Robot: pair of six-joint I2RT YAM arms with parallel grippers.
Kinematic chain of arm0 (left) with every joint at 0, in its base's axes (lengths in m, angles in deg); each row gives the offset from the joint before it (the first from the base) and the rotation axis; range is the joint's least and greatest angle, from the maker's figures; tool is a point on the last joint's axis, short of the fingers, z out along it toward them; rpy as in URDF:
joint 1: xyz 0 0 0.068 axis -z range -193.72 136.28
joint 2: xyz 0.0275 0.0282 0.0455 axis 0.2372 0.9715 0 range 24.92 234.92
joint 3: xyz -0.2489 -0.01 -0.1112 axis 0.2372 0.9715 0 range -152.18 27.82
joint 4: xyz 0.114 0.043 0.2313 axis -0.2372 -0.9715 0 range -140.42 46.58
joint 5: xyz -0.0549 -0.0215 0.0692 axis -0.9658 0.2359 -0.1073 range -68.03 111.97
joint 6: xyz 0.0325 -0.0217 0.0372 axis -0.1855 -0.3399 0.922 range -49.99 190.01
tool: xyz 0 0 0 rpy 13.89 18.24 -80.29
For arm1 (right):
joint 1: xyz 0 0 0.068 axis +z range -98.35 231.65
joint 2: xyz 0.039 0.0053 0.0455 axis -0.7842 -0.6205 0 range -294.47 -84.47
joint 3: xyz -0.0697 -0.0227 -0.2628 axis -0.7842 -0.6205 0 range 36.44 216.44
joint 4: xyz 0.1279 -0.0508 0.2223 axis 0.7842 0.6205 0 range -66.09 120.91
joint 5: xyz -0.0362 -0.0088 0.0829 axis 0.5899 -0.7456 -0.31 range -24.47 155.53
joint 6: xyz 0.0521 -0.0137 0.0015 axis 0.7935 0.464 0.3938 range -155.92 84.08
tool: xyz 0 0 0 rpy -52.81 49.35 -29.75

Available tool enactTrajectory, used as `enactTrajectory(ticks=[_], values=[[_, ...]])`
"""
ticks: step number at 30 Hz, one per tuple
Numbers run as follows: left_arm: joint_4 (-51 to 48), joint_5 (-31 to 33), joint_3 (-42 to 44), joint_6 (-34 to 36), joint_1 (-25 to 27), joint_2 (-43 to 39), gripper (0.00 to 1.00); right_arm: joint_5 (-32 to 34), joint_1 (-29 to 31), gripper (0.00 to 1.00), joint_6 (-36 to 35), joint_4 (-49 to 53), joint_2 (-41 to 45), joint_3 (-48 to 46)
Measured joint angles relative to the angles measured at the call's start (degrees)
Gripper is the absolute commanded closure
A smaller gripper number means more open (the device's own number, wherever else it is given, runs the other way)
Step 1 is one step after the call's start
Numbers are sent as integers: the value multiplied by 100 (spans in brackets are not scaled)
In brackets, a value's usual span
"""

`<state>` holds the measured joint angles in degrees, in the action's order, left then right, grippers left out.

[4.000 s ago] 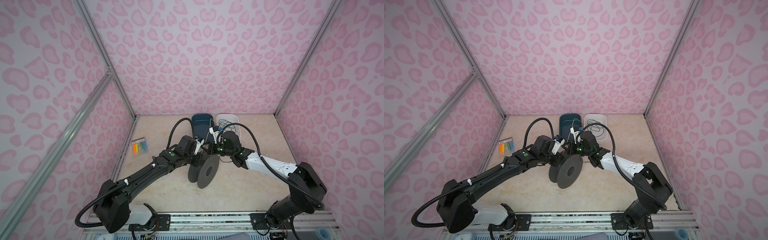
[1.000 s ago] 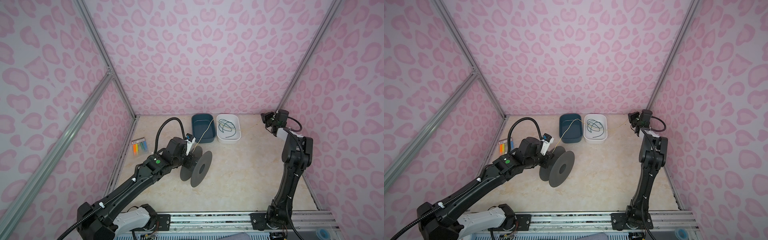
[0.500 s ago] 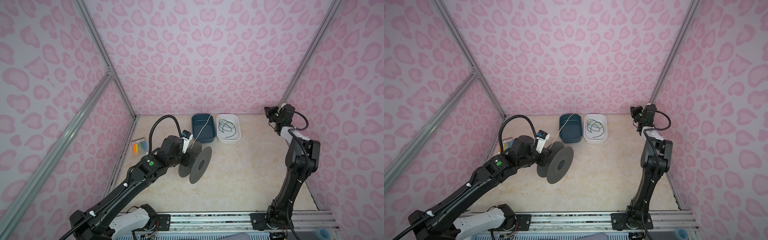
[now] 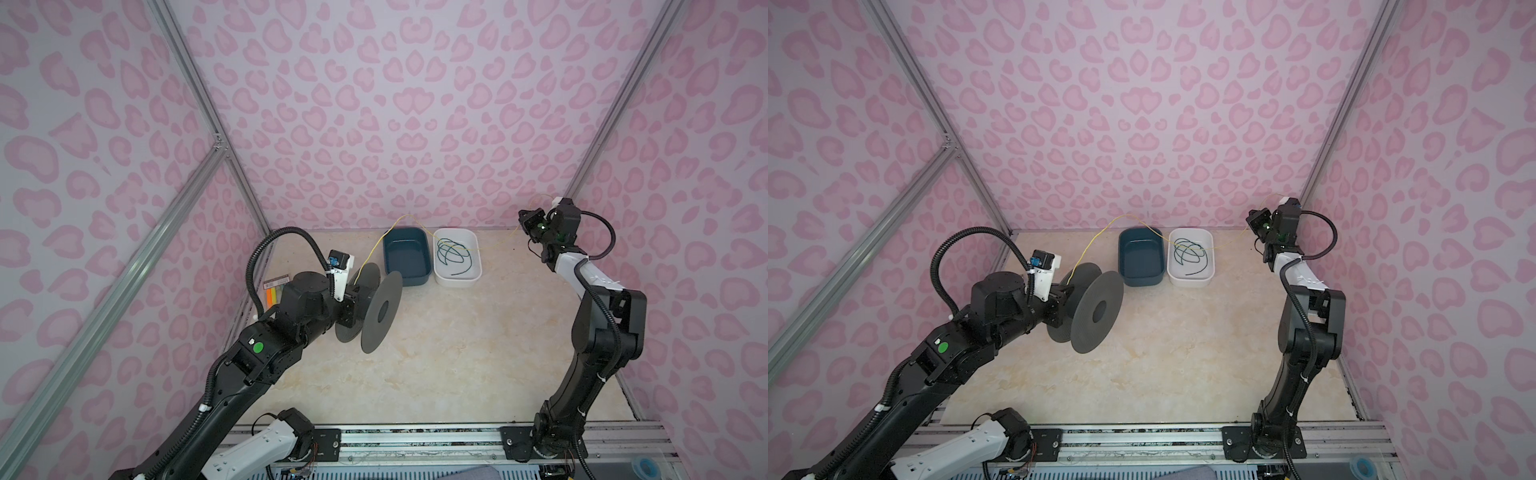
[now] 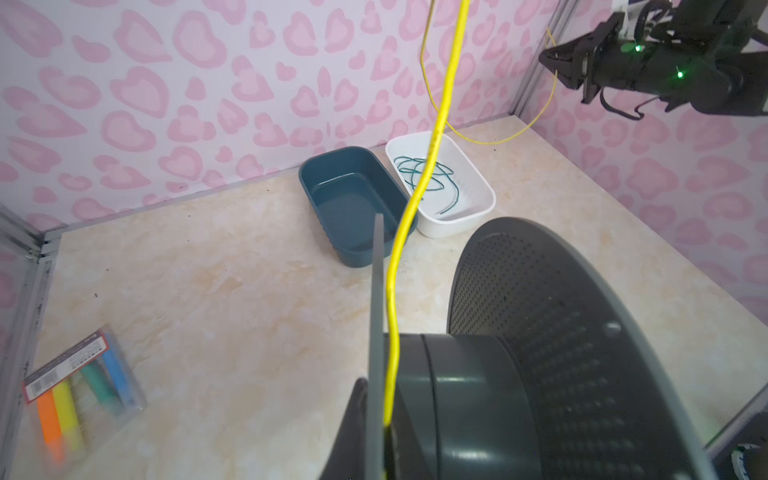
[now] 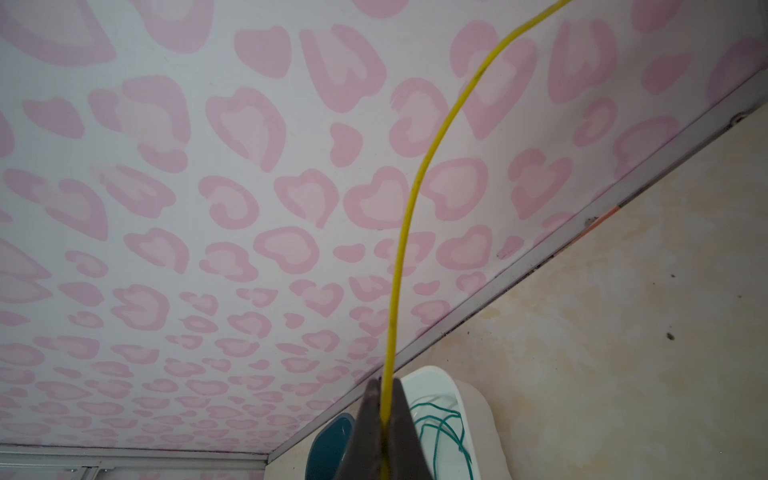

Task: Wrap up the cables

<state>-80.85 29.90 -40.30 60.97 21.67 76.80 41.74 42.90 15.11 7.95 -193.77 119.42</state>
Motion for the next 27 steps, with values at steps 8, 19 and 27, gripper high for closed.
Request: enactTrajectory(ticks=[8, 19, 27], values=[[-26, -686, -503, -2, -876, 136, 96, 448, 160, 100, -678, 393, 387, -264], [118, -2129, -1038, -205, -1703, 632, 96, 739, 407, 100, -1047, 509, 931, -973], [664, -2728, -1545, -710, -2098, 953, 96, 1241, 984, 100, -1543, 518, 1600, -1781]])
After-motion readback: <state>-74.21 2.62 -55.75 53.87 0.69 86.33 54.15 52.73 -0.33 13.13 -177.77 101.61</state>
